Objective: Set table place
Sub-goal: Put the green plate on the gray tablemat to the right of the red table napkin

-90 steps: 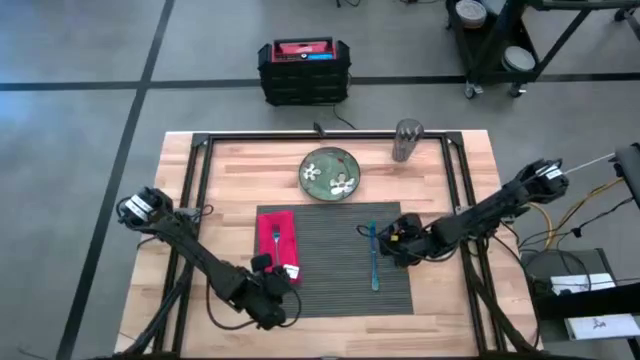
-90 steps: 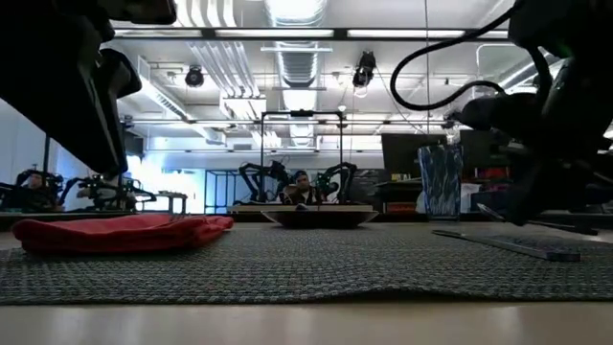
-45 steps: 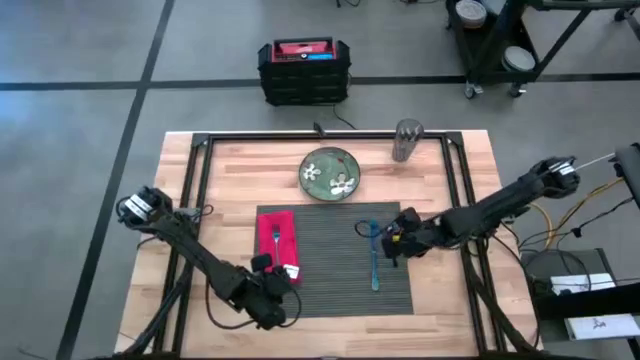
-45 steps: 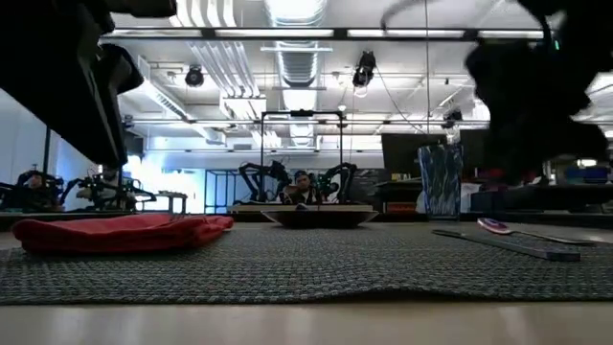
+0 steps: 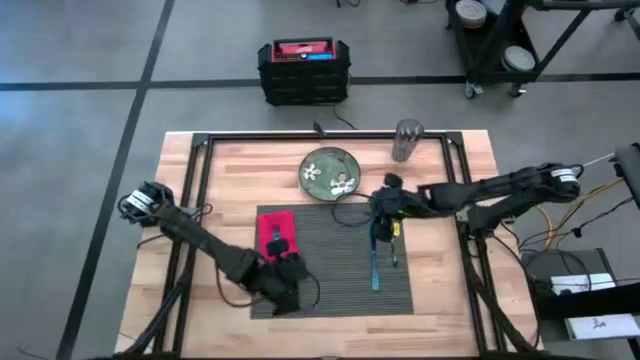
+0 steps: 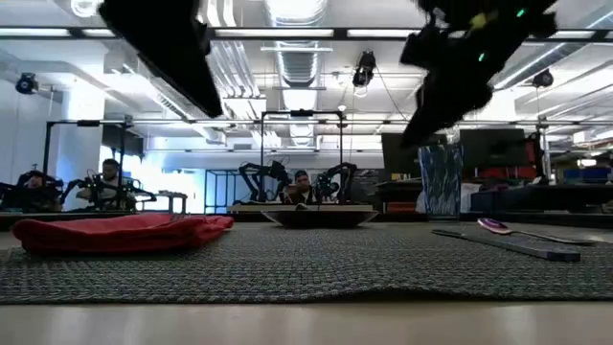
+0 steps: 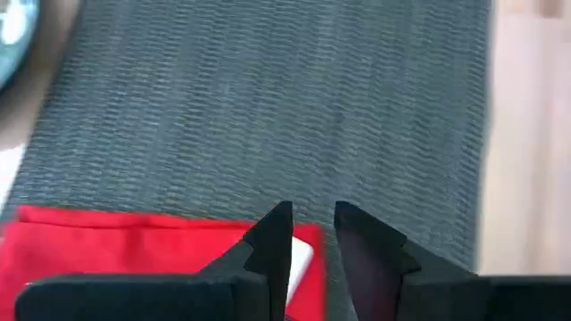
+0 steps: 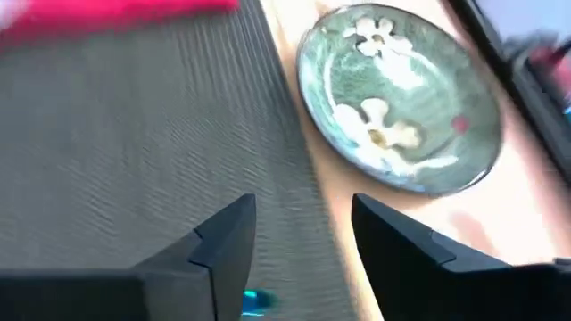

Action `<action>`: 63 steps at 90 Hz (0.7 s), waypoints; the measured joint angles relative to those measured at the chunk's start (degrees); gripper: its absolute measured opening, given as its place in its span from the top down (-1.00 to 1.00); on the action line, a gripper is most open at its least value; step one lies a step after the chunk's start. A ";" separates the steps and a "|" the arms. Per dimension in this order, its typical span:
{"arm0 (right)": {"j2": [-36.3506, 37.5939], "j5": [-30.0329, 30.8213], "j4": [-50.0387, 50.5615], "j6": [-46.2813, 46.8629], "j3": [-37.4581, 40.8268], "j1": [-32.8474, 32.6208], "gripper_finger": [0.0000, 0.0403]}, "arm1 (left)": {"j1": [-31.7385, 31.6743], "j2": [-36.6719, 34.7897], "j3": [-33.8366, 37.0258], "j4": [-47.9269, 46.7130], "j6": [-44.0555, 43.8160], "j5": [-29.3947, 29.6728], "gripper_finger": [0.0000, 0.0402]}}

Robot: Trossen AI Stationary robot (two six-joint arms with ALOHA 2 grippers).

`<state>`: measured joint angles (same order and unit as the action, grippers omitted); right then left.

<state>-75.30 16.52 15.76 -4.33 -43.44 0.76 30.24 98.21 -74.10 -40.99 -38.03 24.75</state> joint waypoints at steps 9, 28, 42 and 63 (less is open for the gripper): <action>-5.96 0.12 -5.53 -11.20 0.00 2.89 0.17 | -1.02 -0.21 -0.28 -1.02 -0.16 -0.19 0.62; -19.11 2.89 -12.39 -23.57 -3.65 7.34 0.24 | -1.26 -0.97 -0.35 -1.58 -2.29 -0.24 0.62; -26.87 3.11 -10.13 -24.28 -10.76 9.49 0.29 | -1.01 -2.02 -0.35 -3.92 -4.54 -0.28 0.62; -34.16 3.12 -1.22 -24.89 -21.60 10.82 0.39 | -0.76 -2.80 -0.33 -5.56 -5.52 -0.31 0.62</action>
<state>-109.45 19.64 14.54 -29.23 -65.04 11.57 29.48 95.42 -74.43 -46.55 -43.55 24.45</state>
